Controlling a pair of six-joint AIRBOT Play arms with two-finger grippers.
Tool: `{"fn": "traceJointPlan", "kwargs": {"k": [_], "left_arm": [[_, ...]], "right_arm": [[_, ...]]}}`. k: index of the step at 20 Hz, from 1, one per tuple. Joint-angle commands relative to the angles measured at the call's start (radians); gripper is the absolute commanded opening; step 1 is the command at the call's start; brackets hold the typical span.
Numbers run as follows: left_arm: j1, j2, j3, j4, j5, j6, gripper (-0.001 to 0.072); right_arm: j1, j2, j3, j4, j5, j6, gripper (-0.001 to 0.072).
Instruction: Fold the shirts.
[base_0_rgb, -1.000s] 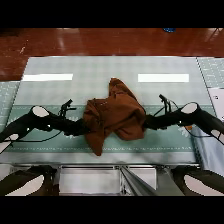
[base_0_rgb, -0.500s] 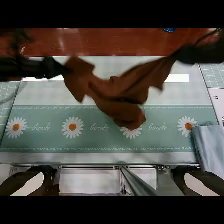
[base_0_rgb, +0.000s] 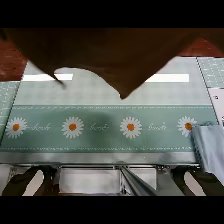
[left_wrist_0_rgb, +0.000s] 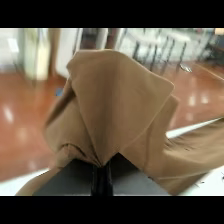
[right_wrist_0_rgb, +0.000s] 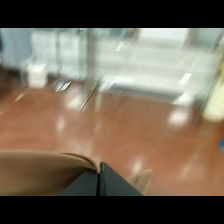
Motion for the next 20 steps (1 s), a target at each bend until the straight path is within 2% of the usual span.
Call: {"fn": "traceJointPlan", "kwargs": {"k": [1,5,9,12,15,16,18,20], "left_arm": [[0.018,0.119,0.034,0.081,-0.139,0.001,0.0027],[0.018,0.208,0.034,0.194,-0.278,-0.087,0.0027],[0.018,0.251,0.026,0.240,-0.297,-0.145,0.0027],[0.018,0.250,-0.078,0.233,-0.308,-0.156,0.0027],[0.017,0.249,-0.357,0.115,-0.302,-0.150,0.0027],[0.017,0.249,-0.492,0.053,-0.282,-0.122,0.0027],[0.016,0.245,-0.774,-0.047,-0.187,-0.044,0.0027],[0.003,0.212,-1.022,-0.060,-0.024,0.003,0.0027]], "right_arm": [[-0.005,0.106,0.020,-0.100,0.021,0.009,0.0016],[-0.005,0.156,0.020,-0.107,0.095,0.037,0.0016],[-0.005,0.158,0.011,-0.141,0.122,0.072,0.0016],[-0.005,0.158,-0.099,-0.105,0.131,0.110,0.0016],[-0.005,0.130,-0.314,0.003,0.127,0.103,0.0016],[-0.004,0.105,-0.396,0.042,0.119,0.089,0.0016],[-0.004,0.038,-0.541,0.104,0.068,0.052,0.0016],[-0.004,-0.074,-0.639,0.144,-0.011,0.041,0.0016]]}}
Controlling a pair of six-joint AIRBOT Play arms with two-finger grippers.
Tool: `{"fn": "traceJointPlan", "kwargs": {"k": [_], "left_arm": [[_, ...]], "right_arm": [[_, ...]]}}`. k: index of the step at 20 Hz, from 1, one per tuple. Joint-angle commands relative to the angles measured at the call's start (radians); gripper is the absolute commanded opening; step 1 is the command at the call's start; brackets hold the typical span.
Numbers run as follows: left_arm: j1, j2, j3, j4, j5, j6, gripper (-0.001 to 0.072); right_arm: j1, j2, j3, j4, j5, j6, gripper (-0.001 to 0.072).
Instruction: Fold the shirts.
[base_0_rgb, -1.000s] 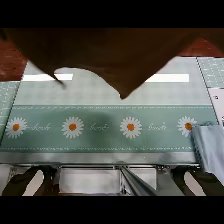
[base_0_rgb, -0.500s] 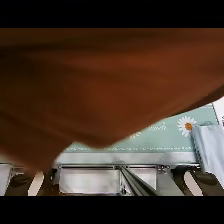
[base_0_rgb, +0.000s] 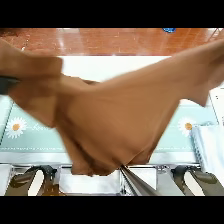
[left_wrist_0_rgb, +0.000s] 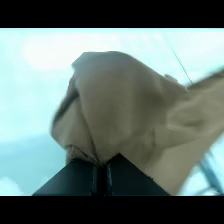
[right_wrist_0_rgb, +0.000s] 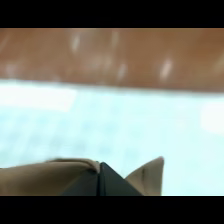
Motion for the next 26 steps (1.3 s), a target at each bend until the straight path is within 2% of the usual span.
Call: {"fn": "traceJointPlan", "kwargs": {"k": [1,2,4,8,9,10,11,12,15,17,19,22,26], "left_arm": [[-0.016,-0.056,-0.416,-0.094,0.253,0.089,0.0027],[-0.024,-0.105,-0.484,-0.094,0.341,0.092,0.0027],[-0.038,-0.225,-0.517,-0.095,0.451,0.174,0.0027],[-0.100,-0.473,-0.449,-0.194,0.489,0.290,0.0027],[-0.116,-0.526,-0.438,-0.195,0.488,0.285,0.0027],[-0.128,-0.564,-0.435,-0.195,0.479,0.274,0.0027],[-0.136,-0.591,-0.435,-0.195,0.458,0.275,0.0027],[-0.140,-0.604,-0.435,-0.194,0.435,0.276,0.0027],[-0.139,-0.601,-0.435,-0.179,0.414,0.287,0.0027],[-0.139,-0.601,-0.435,-0.179,0.418,0.286,0.0027],[-0.139,-0.601,-0.435,-0.179,0.415,0.286,0.0027],[-0.139,-0.601,-0.435,-0.179,0.412,0.286,0.0027],[-0.139,-0.601,-0.435,-0.179,0.402,0.286,0.0027]], "right_arm": [[0.000,-0.175,-0.167,0.105,-0.117,-0.040,0.0016],[0.000,-0.253,-0.166,0.121,-0.161,-0.043,0.0016],[0.000,-0.393,-0.166,0.166,-0.271,-0.042,0.0017],[0.000,-0.605,-0.166,0.387,-0.368,-0.080,0.0017],[0.000,-0.640,-0.166,0.417,-0.367,-0.080,0.0036],[-0.005,-0.666,-0.166,0.415,-0.348,-0.080,0.0169],[-0.016,-0.677,-0.166,0.393,-0.303,-0.082,0.0360],[-0.034,-0.676,-0.166,0.351,-0.244,-0.108,0.0412],[-0.103,-0.662,-0.170,0.121,0.061,-0.117,0.0409],[-0.092,-0.633,-0.280,0.008,0.216,-0.095,0.0407],[-0.041,-0.566,-0.485,0.005,0.221,-0.094,0.0405],[0.066,-0.470,-0.756,0.004,0.139,-0.079,0.0405],[0.179,-0.449,-0.900,0.002,0.089,-0.074,0.0404]]}}
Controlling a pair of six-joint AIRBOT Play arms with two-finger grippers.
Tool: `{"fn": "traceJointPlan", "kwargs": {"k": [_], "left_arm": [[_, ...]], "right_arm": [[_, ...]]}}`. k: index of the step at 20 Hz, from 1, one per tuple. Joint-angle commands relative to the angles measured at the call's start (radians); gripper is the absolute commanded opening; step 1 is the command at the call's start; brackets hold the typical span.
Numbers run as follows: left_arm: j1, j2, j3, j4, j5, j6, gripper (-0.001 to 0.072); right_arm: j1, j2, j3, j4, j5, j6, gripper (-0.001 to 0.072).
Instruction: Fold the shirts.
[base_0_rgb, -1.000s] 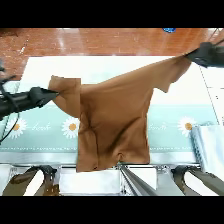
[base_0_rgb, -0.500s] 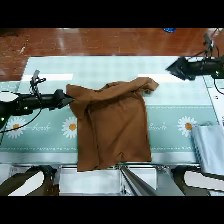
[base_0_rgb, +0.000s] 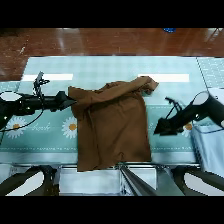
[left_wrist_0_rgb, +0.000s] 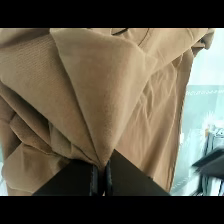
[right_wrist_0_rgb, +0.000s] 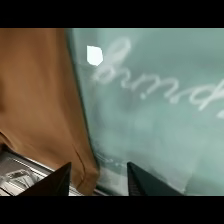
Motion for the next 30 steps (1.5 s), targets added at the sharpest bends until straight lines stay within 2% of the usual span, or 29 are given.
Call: {"fn": "traceJointPlan", "kwargs": {"k": [1,9,13,14,15,16,18,21,25,28,30], "left_arm": [[-0.001,-0.001,0.001,0.000,-0.011,0.001,0.0027],[-0.014,-0.001,0.001,0.000,-0.019,0.002,0.0027],[-0.020,-0.001,0.001,0.000,-0.018,0.002,0.0027],[-0.021,-0.001,0.001,0.000,-0.019,0.002,0.0027],[-0.021,-0.001,0.001,0.000,-0.019,0.002,0.0027],[-0.021,-0.001,0.001,0.000,-0.019,0.002,0.0027],[-0.021,-0.001,0.001,0.001,-0.019,0.002,0.0027],[-0.020,-0.001,0.001,0.001,-0.027,0.002,0.0027],[-0.005,-0.001,0.001,0.011,-0.061,0.002,0.0027],[0.003,-0.001,0.000,0.122,-0.106,0.001,0.0027],[-0.033,0.005,-0.006,0.219,-0.108,-0.051,0.0026]], "right_arm": [[0.090,0.026,-0.122,-0.014,-0.029,0.015,0.0405],[0.288,0.004,-0.123,-0.006,-0.091,0.072,0.0404],[0.338,-0.039,-0.123,0.089,-0.136,0.064,0.0404],[0.338,-0.042,-0.123,0.129,-0.148,0.040,0.0365],[0.336,-0.042,-0.122,0.177,-0.157,-0.007,0.0175],[0.335,-0.042,-0.119,0.214,-0.158,-0.064,0.0020],[0.335,-0.042,-0.112,0.269,-0.158,-0.129,0.0016],[0.291,-0.042,-0.090,0.230,-0.174,-0.130,0.0016],[0.046,-0.042,0.017,0.152,-0.133,-0.130,0.0016],[-0.156,-0.045,0.132,0.132,-0.126,-0.143,0.0016],[-0.230,-0.066,0.245,0.101,-0.121,-0.147,0.0016]]}}
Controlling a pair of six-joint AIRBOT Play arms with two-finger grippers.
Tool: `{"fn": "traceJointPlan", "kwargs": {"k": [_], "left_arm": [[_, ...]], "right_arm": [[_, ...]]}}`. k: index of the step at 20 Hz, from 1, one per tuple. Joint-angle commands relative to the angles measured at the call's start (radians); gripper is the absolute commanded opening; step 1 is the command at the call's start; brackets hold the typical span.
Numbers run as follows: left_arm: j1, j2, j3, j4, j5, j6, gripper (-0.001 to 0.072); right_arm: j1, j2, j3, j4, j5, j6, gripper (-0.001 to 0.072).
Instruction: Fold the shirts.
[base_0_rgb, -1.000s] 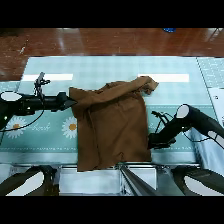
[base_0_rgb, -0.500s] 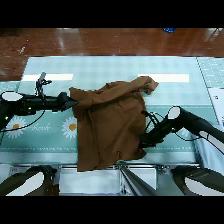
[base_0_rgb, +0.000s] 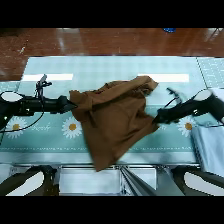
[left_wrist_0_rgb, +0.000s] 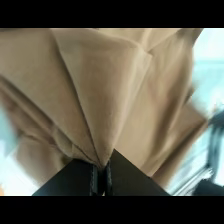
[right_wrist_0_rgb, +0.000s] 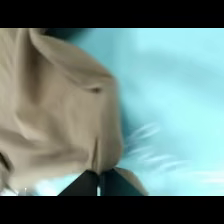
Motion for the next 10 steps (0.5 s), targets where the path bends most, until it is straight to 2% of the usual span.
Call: {"fn": "traceJointPlan", "kwargs": {"k": [1,5,8,10], "left_arm": [[-0.054,0.013,-0.010,0.170,-0.027,-0.079,0.0026],[-0.275,0.060,-0.058,0.241,-0.023,-0.190,0.0026],[-0.437,0.063,-0.104,0.256,-0.001,-0.269,0.0027],[-0.500,0.063,-0.137,0.317,0.021,-0.349,0.0027]], "right_arm": [[-0.158,-0.036,0.189,-0.044,0.009,-0.007,0.0016],[-0.175,-0.175,0.456,-0.022,0.008,0.016,0.0016],[-0.138,-0.314,0.616,0.096,0.001,0.037,0.0016],[-0.103,-0.391,0.695,0.134,0.002,0.044,0.0016]]}}
